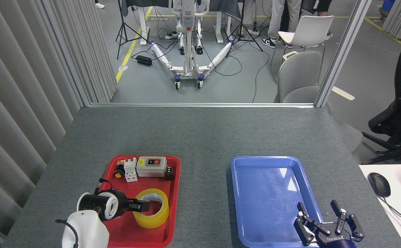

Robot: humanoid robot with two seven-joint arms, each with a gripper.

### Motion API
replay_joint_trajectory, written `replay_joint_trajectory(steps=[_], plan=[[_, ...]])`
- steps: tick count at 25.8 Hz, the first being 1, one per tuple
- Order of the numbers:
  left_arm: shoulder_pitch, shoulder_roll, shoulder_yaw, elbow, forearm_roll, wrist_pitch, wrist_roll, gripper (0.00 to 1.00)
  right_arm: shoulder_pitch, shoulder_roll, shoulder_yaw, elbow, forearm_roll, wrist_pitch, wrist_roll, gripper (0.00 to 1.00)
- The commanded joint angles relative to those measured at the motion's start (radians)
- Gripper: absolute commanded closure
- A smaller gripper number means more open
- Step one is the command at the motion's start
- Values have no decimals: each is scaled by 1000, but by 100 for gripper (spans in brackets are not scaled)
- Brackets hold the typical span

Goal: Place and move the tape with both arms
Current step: 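Close the left gripper on the edge of the yellow tape roll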

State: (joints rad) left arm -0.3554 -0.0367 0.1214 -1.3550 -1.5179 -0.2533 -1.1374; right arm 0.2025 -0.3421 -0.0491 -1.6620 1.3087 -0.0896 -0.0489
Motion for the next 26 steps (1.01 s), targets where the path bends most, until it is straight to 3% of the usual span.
replay_joint_trajectory(steps=[1, 11, 17, 20, 26], plan=[[-10, -5, -16, 7, 1, 19, -16, 4, 0, 2, 0, 1, 0, 1, 0, 0], [-39, -12, -52, 60, 7, 157, -73, 4, 0, 2, 2, 1, 1, -1, 0, 0], [-42, -11, -51, 68, 8, 158, -76, 4, -2, 0, 0, 1, 3, -1, -2, 0], [-42, -12, -52, 88, 2, 164, -65, 12, -3, 2, 2, 1, 7, -1, -2, 0], [-42, -11, -52, 86, -1, 158, -64, 15, -6, 5, -2, 7, 9, -1, -2, 0]])
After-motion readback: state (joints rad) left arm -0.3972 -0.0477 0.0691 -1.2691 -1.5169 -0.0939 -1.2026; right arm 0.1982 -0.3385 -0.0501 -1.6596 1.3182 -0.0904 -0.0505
